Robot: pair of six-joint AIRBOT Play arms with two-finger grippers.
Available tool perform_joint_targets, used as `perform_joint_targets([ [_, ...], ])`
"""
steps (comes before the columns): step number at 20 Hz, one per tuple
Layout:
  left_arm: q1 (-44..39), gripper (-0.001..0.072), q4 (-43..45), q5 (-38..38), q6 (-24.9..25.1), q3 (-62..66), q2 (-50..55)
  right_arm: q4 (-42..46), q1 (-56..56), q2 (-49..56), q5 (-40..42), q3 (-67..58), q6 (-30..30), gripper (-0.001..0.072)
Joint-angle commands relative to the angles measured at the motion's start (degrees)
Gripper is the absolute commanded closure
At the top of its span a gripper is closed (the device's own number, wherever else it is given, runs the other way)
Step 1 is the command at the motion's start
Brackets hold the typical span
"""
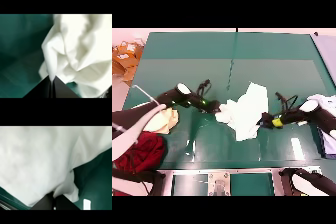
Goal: Fold the shirts.
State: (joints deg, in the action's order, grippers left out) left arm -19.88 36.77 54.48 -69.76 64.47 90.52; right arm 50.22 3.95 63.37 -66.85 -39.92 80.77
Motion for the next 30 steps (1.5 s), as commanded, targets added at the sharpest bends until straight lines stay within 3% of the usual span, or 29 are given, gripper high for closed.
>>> perform_joint_targets([
  [1, 5.95, 0.069, 11.26, 2.58, -7.76, 3.82, -13.09, 1.33, 6.01, -3.08, -8.24, -13.29, 0.59, 0.0698],
  [5, 11.63, 0.069, 24.9, 4.17, -14.43, 14.53, -33.57, 1.22, 13.51, -10.12, -13.25, -34.53, 2.4, 0.0698],
  [7, 12.07, 0.069, 29.73, 6.84, -14.43, 22.23, -39.82, 1.25, 14.78, -13.62, -14.4, -44.0, 3.21, 0.0698],
  [11, 12.07, 0.0689, 34.8, 12.41, -12.22, 38.77, -43.04, 0.76, 14.67, -21.0, -14.25, -54.36, 5.84, 0.0697],
  [15, 12.07, 0.0688, 35.67, 11.65, -9.2, 42.49, -42.49, -0.94, 14.64, -26.91, -15.15, -50.38, 6.82, 0.0697],
  [18, 12.07, 0.0688, 35.52, 13.81, -9.11, 42.45, -37.48, -5.09, 14.62, -27.41, -14.58, -41.9, 6.8, 0.0697],
  [23, 12.04, 0.0687, 30.51, 19.41, -7.72, 42.4, -19.32, -10.23, 12.55, -23.21, 0.24, -15.85, -0.28, 0.0697],
  [26, 11.58, 0.0687, 24.46, 20.83, -7.72, 42.4, -5.01, -11.43, 7.17, -12.92, 13.05, -5.03, -4.74, 0.0696],
  [30, 11.58, 0.0687, 22.91, 23.61, -8.83, 42.42, 11.47, -13.2, -0.76, 8.72, 22.75, -7.89, -9.51, 0.0696],
])
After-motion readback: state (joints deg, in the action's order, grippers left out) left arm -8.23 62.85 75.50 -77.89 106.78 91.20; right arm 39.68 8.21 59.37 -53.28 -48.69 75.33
